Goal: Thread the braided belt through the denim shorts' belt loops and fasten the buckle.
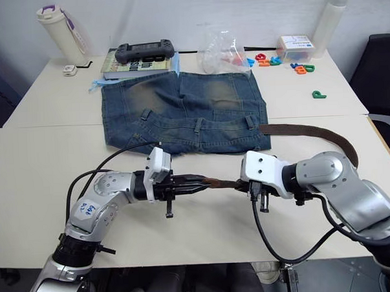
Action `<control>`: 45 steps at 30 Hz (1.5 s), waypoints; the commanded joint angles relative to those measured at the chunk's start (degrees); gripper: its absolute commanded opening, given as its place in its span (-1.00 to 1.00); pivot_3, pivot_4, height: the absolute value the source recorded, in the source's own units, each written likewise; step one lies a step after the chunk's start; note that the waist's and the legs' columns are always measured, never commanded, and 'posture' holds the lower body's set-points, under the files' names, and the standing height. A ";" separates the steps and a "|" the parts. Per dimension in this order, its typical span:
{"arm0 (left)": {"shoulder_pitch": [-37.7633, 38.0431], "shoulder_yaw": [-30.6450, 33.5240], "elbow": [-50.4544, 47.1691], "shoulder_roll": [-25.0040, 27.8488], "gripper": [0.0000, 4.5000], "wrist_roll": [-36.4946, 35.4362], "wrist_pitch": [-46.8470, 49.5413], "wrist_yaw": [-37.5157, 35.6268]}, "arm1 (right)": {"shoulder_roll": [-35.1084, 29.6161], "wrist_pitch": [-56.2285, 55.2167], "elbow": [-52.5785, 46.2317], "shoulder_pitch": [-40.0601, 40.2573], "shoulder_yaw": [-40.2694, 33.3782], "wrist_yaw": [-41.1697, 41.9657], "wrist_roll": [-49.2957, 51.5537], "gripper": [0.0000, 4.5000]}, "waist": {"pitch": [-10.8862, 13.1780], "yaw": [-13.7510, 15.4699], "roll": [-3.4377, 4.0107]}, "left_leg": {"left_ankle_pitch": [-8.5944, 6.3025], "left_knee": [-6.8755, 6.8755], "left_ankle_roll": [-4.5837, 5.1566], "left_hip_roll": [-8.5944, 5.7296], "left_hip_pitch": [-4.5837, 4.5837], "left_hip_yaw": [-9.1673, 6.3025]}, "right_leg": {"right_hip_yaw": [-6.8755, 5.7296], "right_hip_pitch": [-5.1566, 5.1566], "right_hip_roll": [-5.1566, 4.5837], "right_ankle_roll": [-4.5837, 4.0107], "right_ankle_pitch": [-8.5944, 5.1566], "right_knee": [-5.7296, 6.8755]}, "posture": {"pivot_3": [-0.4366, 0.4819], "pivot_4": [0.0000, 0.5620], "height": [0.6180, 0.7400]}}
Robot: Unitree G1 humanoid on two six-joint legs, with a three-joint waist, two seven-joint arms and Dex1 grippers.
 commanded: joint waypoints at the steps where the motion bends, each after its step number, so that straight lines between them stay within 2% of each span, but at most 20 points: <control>1: -0.24 0.09 -0.20 -1.31 -1.00 -1.01 0.21 0.35 | 1.63 0.61 -2.99 -1.00 -4.17 -1.83 2.45 -0.51 | 0.00 0.02 0.00 | 0.00 0.00 0.00 0.00 0.00 0.00 | 0.00 0.00 0.00 0.00 0.00 0.00 | -0.05 -0.47 -0.20; 2: -0.05 0.34 -0.19 -1.48 -1.00 -1.23 0.53 0.51 | 1.57 1.13 -3.29 -0.72 -4.90 -1.96 2.91 -0.35 | 0.00 0.02 0.00 | 0.01 -0.01 0.00 -0.01 0.00 0.00 | 0.00 -0.01 0.00 0.01 0.00 0.00 | -0.05 -0.47 -0.20; 3: 0.06 0.53 -0.17 -1.62 -1.00 -1.34 0.78 0.58 | 1.48 1.48 -3.52 -0.53 -5.38 -2.04 3.29 -0.07 | 0.00 0.02 0.00 | 0.01 -0.01 0.00 -0.02 -0.01 0.00 | 0.00 -0.01 0.00 0.01 0.01 0.00 | -0.05 -0.47 -0.20; 6: 0.47 1.90 0.45 -2.49 -1.00 -2.93 2.75 1.51 | 1.81 6.03 -4.77 0.15 -12.01 -2.96 8.43 0.58 | 0.00 0.02 0.00 | 0.01 -0.02 0.00 -0.02 -0.01 0.00 | 0.00 -0.01 -0.01 0.02 0.01 -0.02 | -0.05 -0.47 -0.20; 9: 0.84 4.40 0.80 -4.00 -1.00 -6.82 7.12 3.42 | 3.19 12.30 -6.57 1.39 -23.51 -5.05 16.32 0.58 | 0.00 0.09 0.00 | 0.01 -0.02 0.01 -0.02 -0.01 0.00 | 0.00 0.00 -0.01 0.02 0.01 -0.02 | -0.05 -0.47 -0.20; 12: 0.09 9.29 1.30 -7.01 -1.00 -13.90 14.72 7.78 | 6.25 19.19 -8.56 3.15 -33.82 -8.63 25.67 0.58 | 0.00 0.14 0.00 | 0.01 -0.04 0.03 -0.01 -0.02 -0.03 | -0.03 0.02 -0.01 0.04 0.02 -0.05 | -0.05 -0.47 -0.20; 16: -0.87 14.66 2.08 -9.93 -1.00 -21.22 20.63 12.36 | 11.96 24.93 -12.07 7.27 -39.32 -15.33 38.87 0.58 | 0.00 0.14 -0.01 | 0.02 -0.04 0.03 -0.01 -0.02 -0.03 | -0.04 0.03 -0.01 0.05 0.02 -0.06 | -0.05 -0.47 -0.20; 18: -1.18 16.51 2.51 -10.74 -1.00 -23.62 22.62 14.13 | 16.78 24.87 -13.15 10.93 -38.19 -22.76 48.41 0.58 | 0.00 0.14 0.00 | 0.02 -0.06 0.03 0.00 0.00 -0.06 | -0.06 0.06 -0.01 0.05 0.03 -0.08 | -0.05 -0.47 -0.20; 20: -1.37 17.28 2.64 -10.95 -1.00 -24.39 23.69 14.88 | 21.07 24.61 -13.73 13.87 -35.69 -28.25 53.04 0.58 | 0.00 0.15 -0.01 | 0.04 -0.12 0.03 0.00 0.02 -0.06 | -0.06 0.08 -0.01 0.05 0.03 -0.10 | -0.05 -0.47 -0.20; 24: -2.30 18.47 2.68 -11.05 -1.00 -26.08 25.63 16.48 | 29.47 27.07 -13.60 16.87 -30.58 -35.15 51.28 0.58 | -0.02 -0.05 -0.04 | 0.09 -0.15 0.00 0.02 0.08 -0.07 | -0.05 0.08 0.02 0.06 0.03 -0.02 | -0.05 -0.47 -0.20; 27: -2.56 19.05 1.99 -10.96 -1.00 -27.47 27.03 17.78 | 34.21 24.10 -10.06 16.75 -27.55 -45.24 56.09 0.58 | -0.04 -0.04 -0.06 | 0.26 -0.11 -0.04 -0.05 0.09 0.01 | 0.07 0.01 0.01 0.06 0.16 0.15 | -0.05 -0.47 -0.20; 31: -2.56 19.38 1.11 -10.76 -1.00 -28.87 27.98 18.50 | 40.16 19.61 -4.72 14.70 -27.04 -52.02 58.35 0.58 | -0.04 -0.24 -0.07 | 0.34 -0.14 -0.09 -0.07 0.07 0.03 | 0.12 -0.06 0.01 0.06 0.24 0.17 | -0.05 -0.47 -0.20; 36: -2.01 19.08 0.36 -10.62 -1.00 -28.97 28.02 19.02 | 43.46 12.72 -1.33 11.86 -28.46 -56.42 64.80 0.58 | -0.04 -0.22 -0.07 | 0.36 -0.15 -0.11 -0.09 0.00 0.09 | 0.15 -0.20 0.04 0.06 0.24 0.25 | -0.05 -0.47 -0.20; 45: -1.51 19.25 -0.58 -10.96 -1.00 -30.55 28.16 20.18 | 43.50 4.44 3.14 12.05 -29.02 -60.94 69.99 0.58 | -0.04 -0.37 -0.06 | 0.36 -0.14 -0.08 -0.08 -0.02 0.12 | 0.17 -0.23 0.05 0.06 0.24 0.29 | -0.05 -0.47 -0.20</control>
